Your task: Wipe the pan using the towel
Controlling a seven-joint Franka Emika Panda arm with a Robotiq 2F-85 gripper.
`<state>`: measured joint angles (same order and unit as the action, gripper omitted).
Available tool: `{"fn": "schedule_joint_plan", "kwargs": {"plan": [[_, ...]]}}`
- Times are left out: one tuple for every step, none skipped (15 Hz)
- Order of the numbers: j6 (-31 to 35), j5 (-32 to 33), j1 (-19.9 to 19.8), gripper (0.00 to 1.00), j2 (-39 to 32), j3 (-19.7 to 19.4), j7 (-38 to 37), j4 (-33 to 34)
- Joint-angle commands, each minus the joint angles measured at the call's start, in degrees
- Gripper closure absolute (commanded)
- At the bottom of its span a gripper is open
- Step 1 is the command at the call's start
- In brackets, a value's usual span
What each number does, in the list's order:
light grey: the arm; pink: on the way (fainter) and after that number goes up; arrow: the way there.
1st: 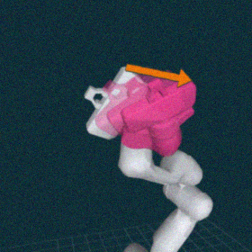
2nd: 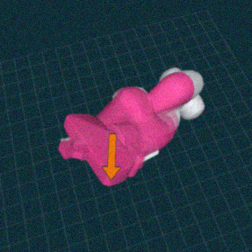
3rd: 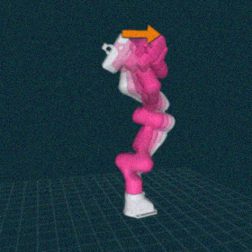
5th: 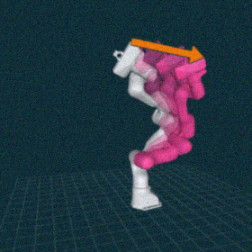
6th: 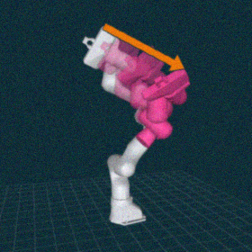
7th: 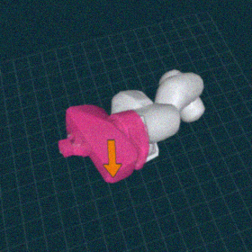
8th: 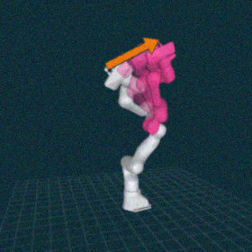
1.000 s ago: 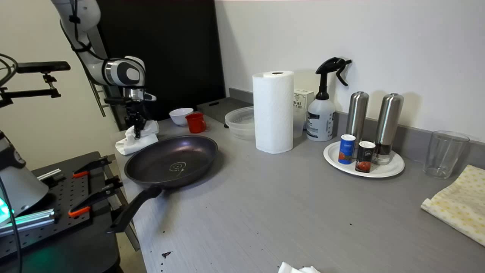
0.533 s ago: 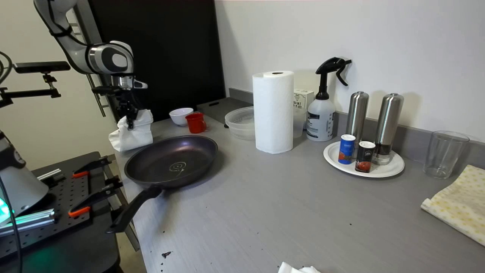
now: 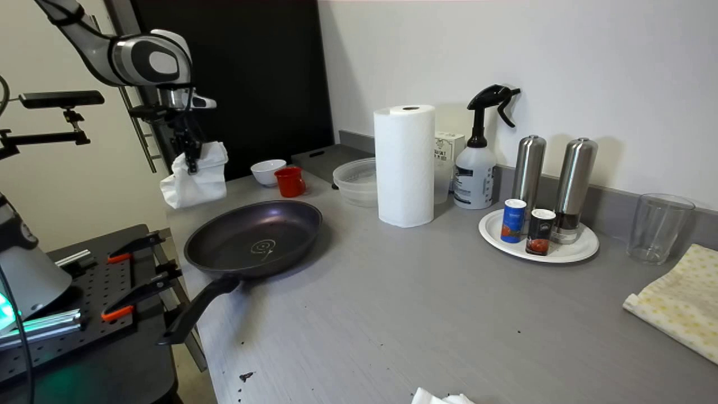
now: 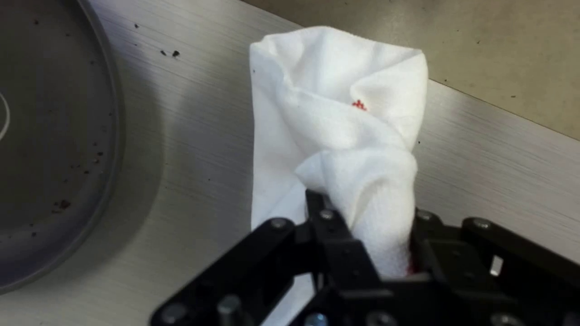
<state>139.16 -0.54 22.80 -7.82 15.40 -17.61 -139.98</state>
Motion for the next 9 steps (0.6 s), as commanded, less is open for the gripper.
{"fn": "schedule_joint_plan", "kwargs": {"plan": [[-0.4,-3.9,-3.7,0.94,6.7,0.1,4.7,-3.7],[-0.7,-5.1,-4.8,0.94,7.8,-0.2,6.5,-4.1],[-1.1,-6.2,-5.9,0.94,8.9,-0.8,8.5,-4.4],[-1.4,-7.2,-6.9,0.94,9.9,-1.3,10.1,-4.7],[-1.9,-8.4,-8.0,0.94,10.9,-2.0,12.4,-4.8],[-2.2,-9.4,-8.9,0.94,11.6,-2.7,14.3,-5.0],[-2.9,-10.3,-9.9,0.94,12.4,-3.6,16.4,-5.0],[-3.5,-10.9,-10.8,0.94,13.0,-4.6,18.3,-4.9],[-4.3,-11.4,-11.6,0.94,13.5,-5.5,20.0,-4.8]]}}
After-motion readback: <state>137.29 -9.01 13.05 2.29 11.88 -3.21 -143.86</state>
